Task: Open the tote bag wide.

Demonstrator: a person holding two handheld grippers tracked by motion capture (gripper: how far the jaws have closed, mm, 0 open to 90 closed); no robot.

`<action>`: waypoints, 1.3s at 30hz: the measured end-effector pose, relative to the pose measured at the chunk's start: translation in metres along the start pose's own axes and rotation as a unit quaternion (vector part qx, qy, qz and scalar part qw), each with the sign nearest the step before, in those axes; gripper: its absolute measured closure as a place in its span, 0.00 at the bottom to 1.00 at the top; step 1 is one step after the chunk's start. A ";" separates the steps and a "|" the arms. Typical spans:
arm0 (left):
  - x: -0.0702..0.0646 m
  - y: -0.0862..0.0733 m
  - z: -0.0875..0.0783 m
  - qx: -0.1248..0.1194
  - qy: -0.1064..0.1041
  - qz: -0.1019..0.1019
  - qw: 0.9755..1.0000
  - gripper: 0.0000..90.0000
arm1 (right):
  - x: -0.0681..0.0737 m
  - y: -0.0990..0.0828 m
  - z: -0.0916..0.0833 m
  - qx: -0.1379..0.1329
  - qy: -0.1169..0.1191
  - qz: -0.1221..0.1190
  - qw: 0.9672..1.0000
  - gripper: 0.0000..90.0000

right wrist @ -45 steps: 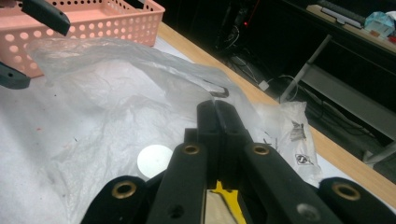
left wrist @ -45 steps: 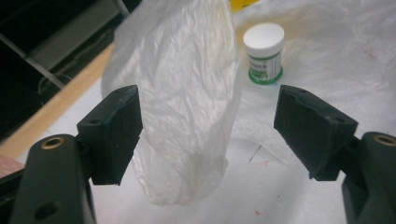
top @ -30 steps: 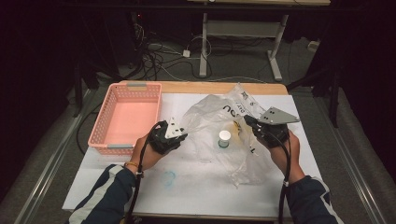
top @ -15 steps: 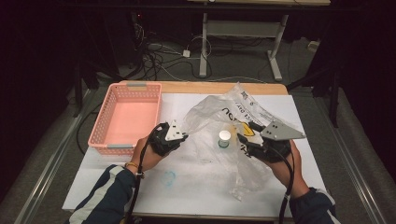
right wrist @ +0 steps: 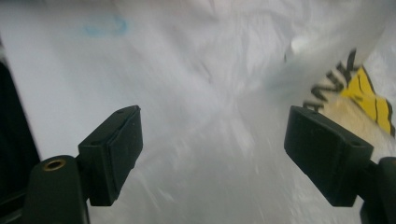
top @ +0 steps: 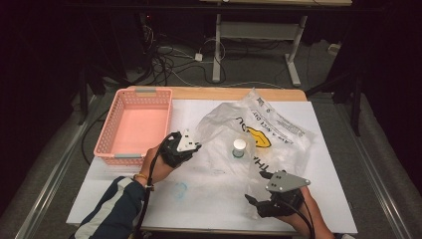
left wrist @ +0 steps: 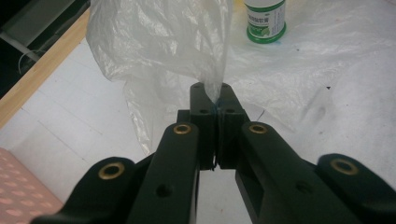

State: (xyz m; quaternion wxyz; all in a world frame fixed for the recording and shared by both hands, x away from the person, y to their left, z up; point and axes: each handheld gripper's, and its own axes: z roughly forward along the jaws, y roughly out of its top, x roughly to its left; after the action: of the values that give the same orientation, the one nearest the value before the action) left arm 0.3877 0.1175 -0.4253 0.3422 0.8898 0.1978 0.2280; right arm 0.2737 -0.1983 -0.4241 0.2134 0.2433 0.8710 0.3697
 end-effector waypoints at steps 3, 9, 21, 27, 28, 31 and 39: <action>0.002 -0.001 0.000 -0.004 0.002 -0.008 1.000 0.95 | -0.008 -0.010 0.011 0.023 0.003 0.003 1.000 0.20; 0.006 -0.003 -0.002 -0.014 0.006 -0.018 1.000 0.95 | -0.025 -0.028 0.032 0.084 0.010 0.008 0.996 0.52; 0.005 -0.002 0.000 -0.013 0.009 -0.023 1.000 0.85 | -0.039 -0.029 0.031 0.091 0.025 0.027 0.995 1.00; 0.004 0.000 0.003 -0.013 0.037 -0.037 0.999 0.60 | -0.048 -0.023 0.013 0.043 -0.020 0.034 0.998 1.00; 0.004 0.000 0.003 -0.013 0.045 -0.039 0.998 0.57 | -0.051 -0.024 0.010 0.037 -0.025 0.036 0.998 1.00; 0.005 0.000 0.005 -0.010 0.060 -0.052 0.997 0.51 | -0.057 -0.025 0.002 0.023 -0.044 0.046 0.998 1.00; 0.002 0.001 0.012 0.015 0.048 -0.051 0.997 0.63 | -0.068 -0.025 -0.017 -0.016 -0.078 0.060 0.995 1.00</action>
State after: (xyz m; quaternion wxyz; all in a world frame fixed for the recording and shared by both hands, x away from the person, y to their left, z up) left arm 0.3964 0.1116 -0.4315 0.3300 0.8718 0.2622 0.2497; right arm 0.3111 -0.2627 -0.4190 0.2622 0.3199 0.8292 0.3759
